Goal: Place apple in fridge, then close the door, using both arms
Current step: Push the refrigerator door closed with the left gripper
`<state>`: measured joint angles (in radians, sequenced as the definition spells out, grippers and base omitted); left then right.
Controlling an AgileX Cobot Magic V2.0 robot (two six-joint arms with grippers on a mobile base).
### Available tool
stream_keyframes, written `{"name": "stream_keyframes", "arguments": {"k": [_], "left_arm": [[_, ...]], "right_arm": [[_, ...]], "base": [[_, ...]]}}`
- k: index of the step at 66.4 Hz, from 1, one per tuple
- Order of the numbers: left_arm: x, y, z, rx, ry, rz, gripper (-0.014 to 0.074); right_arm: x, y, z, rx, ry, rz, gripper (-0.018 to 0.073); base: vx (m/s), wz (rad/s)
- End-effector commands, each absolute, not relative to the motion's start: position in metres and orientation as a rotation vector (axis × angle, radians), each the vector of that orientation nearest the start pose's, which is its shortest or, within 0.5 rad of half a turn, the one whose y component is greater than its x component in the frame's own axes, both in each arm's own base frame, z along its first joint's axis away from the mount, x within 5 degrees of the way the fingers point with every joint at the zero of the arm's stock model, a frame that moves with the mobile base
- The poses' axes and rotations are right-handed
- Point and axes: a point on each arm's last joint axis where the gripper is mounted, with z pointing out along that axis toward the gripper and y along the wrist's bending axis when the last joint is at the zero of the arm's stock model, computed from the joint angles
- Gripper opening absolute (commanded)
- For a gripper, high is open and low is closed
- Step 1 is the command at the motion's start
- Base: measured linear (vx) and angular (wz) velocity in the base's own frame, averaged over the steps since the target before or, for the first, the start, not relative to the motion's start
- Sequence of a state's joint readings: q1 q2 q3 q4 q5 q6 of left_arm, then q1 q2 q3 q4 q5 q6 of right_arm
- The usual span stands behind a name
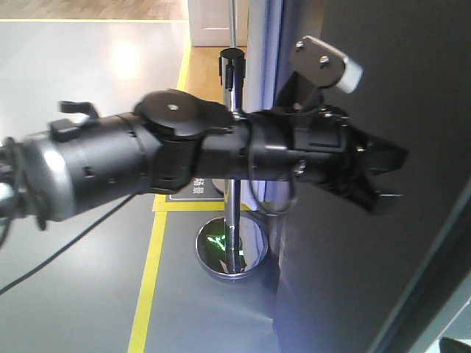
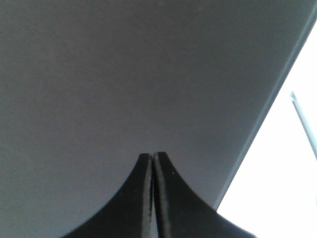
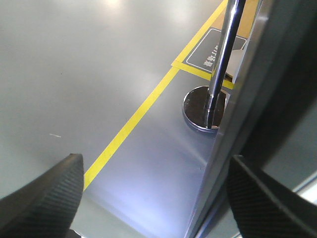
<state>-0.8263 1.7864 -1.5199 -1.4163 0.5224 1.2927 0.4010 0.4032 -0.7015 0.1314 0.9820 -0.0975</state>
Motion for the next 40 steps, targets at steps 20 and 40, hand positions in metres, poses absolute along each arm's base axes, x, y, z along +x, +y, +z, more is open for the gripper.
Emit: {"name": "stream_keyframes", "arguments": {"k": [20,40], "left_arm": [[0.283,-0.382,0.371,0.925,1.531,-1.212,-0.0006],[0.304,-0.411,0.364,0.899,1.479,-1.225,-0.0006]], "right_arm": [[0.049,0.032,0.345,-0.496,2.043,0.35,0.0578],[0.049,0.032,0.345,-0.496,2.043,0.35,0.0578]], "base": [[0.0,0.0],[0.0,0.0]]}}
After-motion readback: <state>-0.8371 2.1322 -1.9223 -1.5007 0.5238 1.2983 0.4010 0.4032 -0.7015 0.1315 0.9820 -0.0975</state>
